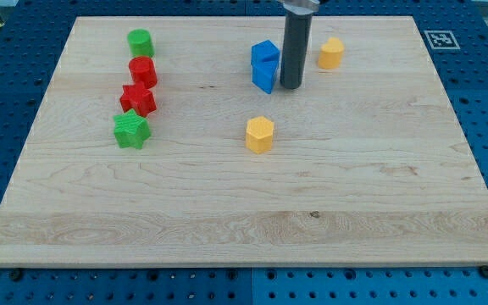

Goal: Adjust the blue blocks vertically above the yellow hexagon

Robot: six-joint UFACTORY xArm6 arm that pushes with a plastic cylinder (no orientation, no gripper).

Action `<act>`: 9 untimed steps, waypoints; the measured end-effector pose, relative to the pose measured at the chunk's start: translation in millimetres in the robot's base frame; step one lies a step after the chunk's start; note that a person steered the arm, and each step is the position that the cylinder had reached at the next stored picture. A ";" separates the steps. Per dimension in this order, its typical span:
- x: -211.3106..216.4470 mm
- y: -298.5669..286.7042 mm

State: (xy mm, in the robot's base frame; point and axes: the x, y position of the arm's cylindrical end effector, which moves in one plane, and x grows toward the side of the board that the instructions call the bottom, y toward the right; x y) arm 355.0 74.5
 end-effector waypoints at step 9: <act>-38.7 -6.3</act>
